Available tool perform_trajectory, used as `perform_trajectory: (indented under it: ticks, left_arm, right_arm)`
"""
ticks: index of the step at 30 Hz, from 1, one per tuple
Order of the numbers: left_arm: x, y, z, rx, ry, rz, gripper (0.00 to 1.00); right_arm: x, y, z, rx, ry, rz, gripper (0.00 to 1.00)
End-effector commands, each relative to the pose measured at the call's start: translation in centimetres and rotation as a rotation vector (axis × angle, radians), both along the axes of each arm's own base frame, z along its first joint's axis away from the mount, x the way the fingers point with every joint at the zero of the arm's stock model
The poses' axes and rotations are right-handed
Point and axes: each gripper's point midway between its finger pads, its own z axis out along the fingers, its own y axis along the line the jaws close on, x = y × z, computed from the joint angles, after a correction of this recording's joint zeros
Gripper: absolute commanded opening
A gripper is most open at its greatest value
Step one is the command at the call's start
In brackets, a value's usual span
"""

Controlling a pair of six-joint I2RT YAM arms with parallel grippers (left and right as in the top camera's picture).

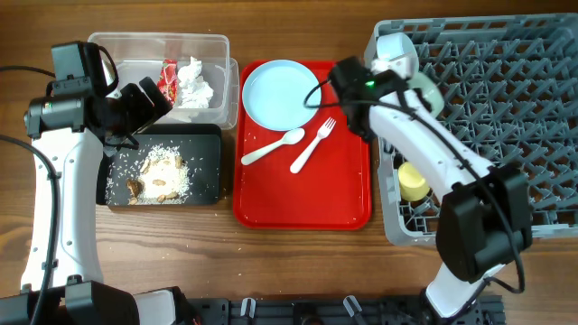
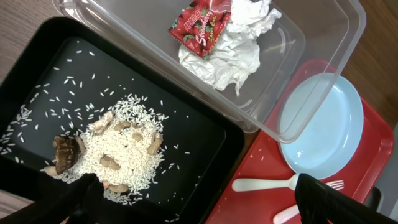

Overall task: Sort waste into correct bins and load items into the dishwasher rack
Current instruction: 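Reach the right gripper to the light-blue plate edge and grasp it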

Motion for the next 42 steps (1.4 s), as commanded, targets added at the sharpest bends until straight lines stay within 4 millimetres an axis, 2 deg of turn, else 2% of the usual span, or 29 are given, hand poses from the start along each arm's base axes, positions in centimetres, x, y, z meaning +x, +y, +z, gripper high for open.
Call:
perform_trajectory:
  ticks: [1,4,10,13,16,21,24,29,34,42]
  left_arm:
    - [0.3,0.0,0.7,-0.004,-0.023,-0.004,1.00]
    - [0.3,0.0,0.7,-0.005,-0.024,-0.005,1.00]
    - [0.3,0.0,0.7,-0.005,-0.024,-0.005,1.00]
    - [0.3,0.0,0.7,-0.005,-0.024,-0.005,1.00]
    - [0.3,0.0,0.7,-0.005,-0.024,-0.005,1.00]
    - [0.3,0.0,0.7,-0.005,-0.024,-0.005,1.00]
    - [0.3,0.0,0.7,-0.005,-0.022,-0.005,1.00]
    - [0.3,0.0,0.7,-0.005,-0.022,-0.005,1.00]
    - [0.3,0.0,0.7,-0.005,-0.022,-0.005,1.00]
    - [0.3,0.0,0.7,-0.005,-0.022,-0.005,1.00]
  right_arm:
    - [-1.2,3.9,-2.2,0.085,0.110,0.097,0.32]
    - [-1.3,5.2,-1.6,0.100,0.107,0.124,0.50]
    - [-1.0,7.0,-0.3,0.226,0.089,0.140,0.59]
    - [-0.8,9.0,0.1,0.358,0.094,0.156,0.60]
    - [-0.4,12.9,0.1,0.585,0.111,0.200,0.60]
    - [0.1,23.3,-1.3,1.115,0.165,0.348,0.56]
    - [1.0,24.0,-3.0,1.185,0.108,0.259,0.53]
    - [0.8,23.9,-5.6,1.239,0.086,0.070,0.48]
    - [2.1,21.2,-7.8,1.126,-0.025,-0.038,0.44]
    - [3.5,19.5,-12.1,1.092,-0.009,-0.105,0.38]
